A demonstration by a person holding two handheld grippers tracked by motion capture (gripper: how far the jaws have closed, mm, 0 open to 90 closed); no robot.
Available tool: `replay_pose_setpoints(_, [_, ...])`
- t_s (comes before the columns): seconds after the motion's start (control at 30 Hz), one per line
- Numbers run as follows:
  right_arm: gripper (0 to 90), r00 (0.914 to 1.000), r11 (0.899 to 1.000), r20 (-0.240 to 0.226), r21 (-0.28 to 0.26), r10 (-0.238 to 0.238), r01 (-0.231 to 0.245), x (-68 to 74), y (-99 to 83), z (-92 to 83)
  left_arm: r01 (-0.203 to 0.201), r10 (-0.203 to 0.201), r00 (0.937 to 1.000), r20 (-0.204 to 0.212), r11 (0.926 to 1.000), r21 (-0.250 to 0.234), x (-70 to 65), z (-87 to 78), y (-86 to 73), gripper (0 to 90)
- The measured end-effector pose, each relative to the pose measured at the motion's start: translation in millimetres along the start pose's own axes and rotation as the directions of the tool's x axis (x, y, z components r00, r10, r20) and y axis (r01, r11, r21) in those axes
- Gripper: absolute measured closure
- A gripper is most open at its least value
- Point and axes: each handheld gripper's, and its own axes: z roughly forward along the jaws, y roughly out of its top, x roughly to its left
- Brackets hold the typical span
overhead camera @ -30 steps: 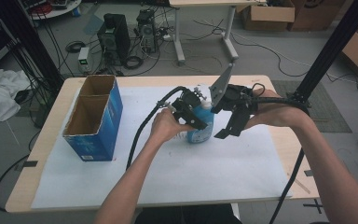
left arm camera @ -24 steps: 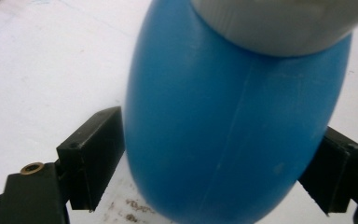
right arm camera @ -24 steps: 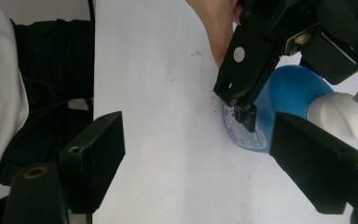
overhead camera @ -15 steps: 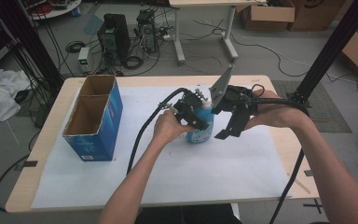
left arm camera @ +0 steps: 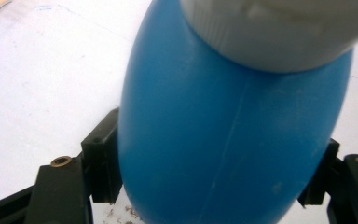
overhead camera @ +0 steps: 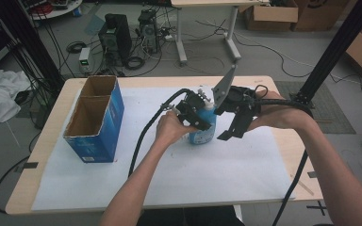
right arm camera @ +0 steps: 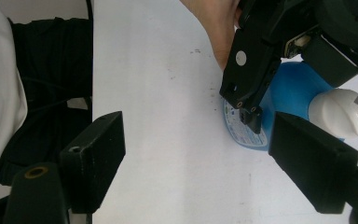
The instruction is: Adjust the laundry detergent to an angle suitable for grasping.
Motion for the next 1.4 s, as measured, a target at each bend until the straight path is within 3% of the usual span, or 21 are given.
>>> replay_pose_setpoints(0.63, [18.9, 1.0000, 1.000, 0.003, 0.003, 0.006, -0.006, -1.0, -1.8, 1.4, -0.009, 0.009, 0.9999, -0.004, 0.9999, -0.010, -1.1, 2.0, 1.2, 35.7])
replay_pose_setpoints(0.9, [18.9, 1.0000, 1.000, 0.003, 0.003, 0.004, -0.004, -0.6, -1.7, 1.7, -0.039, 0.039, 0.9992, -0.002, 0.9992, -0.008, -2.1, 1.3, 1.4, 39.5])
replay_pose_setpoints(1.4, [19.1, 0.9999, 1.000, 0.006, 0.003, 0.008, -0.008, -0.7, -3.4, 0.2, -0.054, 0.054, 0.9985, 0.005, 0.9982, -0.025, -1.5, 0.9, -0.5, 41.7])
